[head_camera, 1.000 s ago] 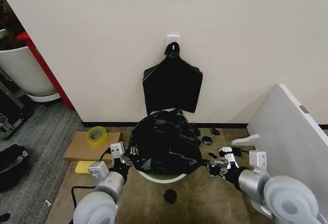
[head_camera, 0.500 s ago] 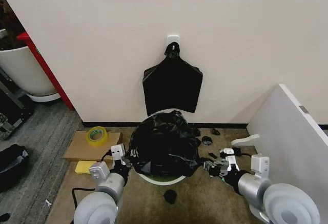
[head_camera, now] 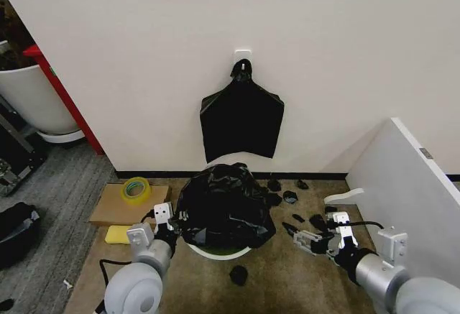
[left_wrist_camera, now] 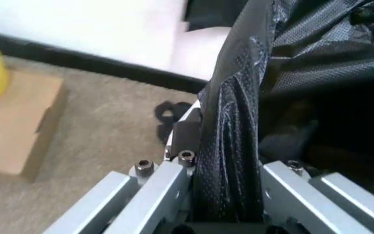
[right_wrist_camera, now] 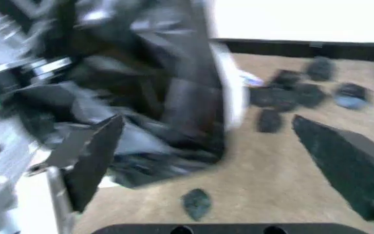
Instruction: Place the garbage bag over the trash bin.
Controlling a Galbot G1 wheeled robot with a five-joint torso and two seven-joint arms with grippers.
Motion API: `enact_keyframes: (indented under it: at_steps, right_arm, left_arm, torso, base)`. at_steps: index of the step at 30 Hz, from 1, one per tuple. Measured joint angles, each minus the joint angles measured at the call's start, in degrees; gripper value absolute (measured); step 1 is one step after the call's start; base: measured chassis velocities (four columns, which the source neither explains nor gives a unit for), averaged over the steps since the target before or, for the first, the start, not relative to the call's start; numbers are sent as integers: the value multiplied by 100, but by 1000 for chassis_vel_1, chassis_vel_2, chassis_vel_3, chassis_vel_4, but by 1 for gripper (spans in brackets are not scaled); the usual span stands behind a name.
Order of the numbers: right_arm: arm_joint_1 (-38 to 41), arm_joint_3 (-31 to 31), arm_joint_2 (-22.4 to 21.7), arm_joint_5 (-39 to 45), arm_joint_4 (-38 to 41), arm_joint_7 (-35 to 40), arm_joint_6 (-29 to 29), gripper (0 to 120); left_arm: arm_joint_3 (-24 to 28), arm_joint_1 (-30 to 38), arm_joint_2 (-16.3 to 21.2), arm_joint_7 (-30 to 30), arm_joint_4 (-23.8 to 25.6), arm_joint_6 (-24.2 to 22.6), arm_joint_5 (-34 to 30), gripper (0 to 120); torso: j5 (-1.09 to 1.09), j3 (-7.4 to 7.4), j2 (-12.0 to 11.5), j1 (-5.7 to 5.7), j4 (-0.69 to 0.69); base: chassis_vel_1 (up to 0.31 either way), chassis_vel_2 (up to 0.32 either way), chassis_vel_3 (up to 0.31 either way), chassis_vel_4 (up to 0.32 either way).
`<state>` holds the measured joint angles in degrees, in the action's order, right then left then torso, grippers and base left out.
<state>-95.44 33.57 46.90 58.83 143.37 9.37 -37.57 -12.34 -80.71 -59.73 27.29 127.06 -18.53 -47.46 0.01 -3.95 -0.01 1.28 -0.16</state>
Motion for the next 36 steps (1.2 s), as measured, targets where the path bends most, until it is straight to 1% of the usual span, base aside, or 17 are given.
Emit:
enact_keyframes:
  at_steps: [2, 4, 6, 7, 11, 13, 14, 16, 19, 21, 22, 24, 27, 29, 32, 33, 36]
  right_arm:
    - [380, -295, -195, 61, 0, -191, -143, 99]
    - [751, -655, -445, 98, 0, -340, -198, 100]
    - [914, -864, -591, 142, 1, -358, -199, 100]
    - [914, -864, -591, 142, 1, -358, -199, 100]
    - [1131, -1202, -729, 219, -1, -357, -205, 100]
    - [1257, -1378, -731, 241, -2, -325, -233, 94]
    - [1257, -1378, -731, 241, -2, -325, -233, 94]
    - [1314, -1444, -733, 255, -4, -288, -275, 89]
    - [1392, -1485, -783, 360, -6, -199, -287, 72]
    - [1410, -1492, -790, 376, -6, -185, -289, 71]
    - [1426, -1496, -793, 382, -7, -176, -293, 68]
    - [1462, -1516, -797, 387, -8, -156, -313, 57]
    - [1485, -1542, -799, 385, -9, -139, -329, 51]
    - [1499, -1565, -800, 368, -10, -135, -388, 39]
    - [1492, -1586, -805, 276, -11, -182, -405, 33]
    - [1480, -1607, -815, 194, -11, -228, -406, 26]
    - [1451, -1651, -846, 28, -13, -318, -404, 14]
  left_arm:
    - [52, 82, 67, -127, -1, 2, 55, 1]
    - [117, 138, 115, -255, 57, -31, 161, 1]
    - [154, 108, 142, -361, 156, -69, 287, 1]
    - [154, 108, 142, -361, 156, -69, 287, 1]
    - [241, 5, 165, -516, 199, -73, 720, 1]
    - [301, 9, 136, -524, 192, -74, 810, 1]
    - [301, 9, 136, -524, 192, -74, 810, 1]
    - [318, 28, 125, -520, 190, -84, 825, 1]
    - [326, 33, 117, -510, 225, -98, 836, 1]
    - [329, 25, 109, -510, 231, -101, 845, 1]
    - [331, 19, 100, -510, 235, -102, 850, 1]
    - [334, 3, 74, -510, 251, -103, 866, 1]
    - [335, -6, 59, -510, 264, -103, 880, 1]
    - [336, -25, 65, -511, 266, -92, 963, 1]
    - [336, -27, 68, -511, 268, -86, 977, 1]
    - [336, -25, 67, -512, 270, -81, 981, 1]
    - [332, -20, 60, -521, 249, -44, 1055, 1]
  torso:
    - [2, 0, 0, 0, 4]
    - [0, -1, 0, 0, 3]
    - [1, -1, 0, 0, 2]
    - [1, -1, 0, 0, 2]
    - [1, -1, 0, 0, 2]
    - [0, -1, 0, 0, 2]
    - [0, -1, 0, 0, 2]
    - [1, -1, 0, 0, 0]
    - [0, 0, 0, 0, 1]
    - [0, 0, 0, 0, 1]
    - [1, 0, 0, 0, 1]
    - [0, -1, 0, 0, 1]
    - [0, 0, 0, 0, 1]
    - [1, 0, 0, 0, 1]
    - [0, 0, 0, 0, 1]
    - [0, 0, 0, 0, 1]
    - [0, 0, 0, 0, 1]
  base:
    - [0, 0, 0, 0]
    - [0, 0, 0, 0]
    - [0, 0, 0, 0]
    - [0, 0, 0, 0]
    - [0, 0, 0, 0]
    - [0, 0, 0, 0]
    - [0, 0, 0, 0]
    - [0, 0, 0, 0]
    - [0, 0, 0, 0]
    - [0, 0, 0, 0]
    - [0, 0, 0, 0]
    - [0, 0, 0, 0]
    - [0, 0, 0, 0]
    - [0, 0, 0, 0]
    - [0, 0, 0, 0]
    - [0, 0, 0, 0]
    - [0, 0, 0, 0]
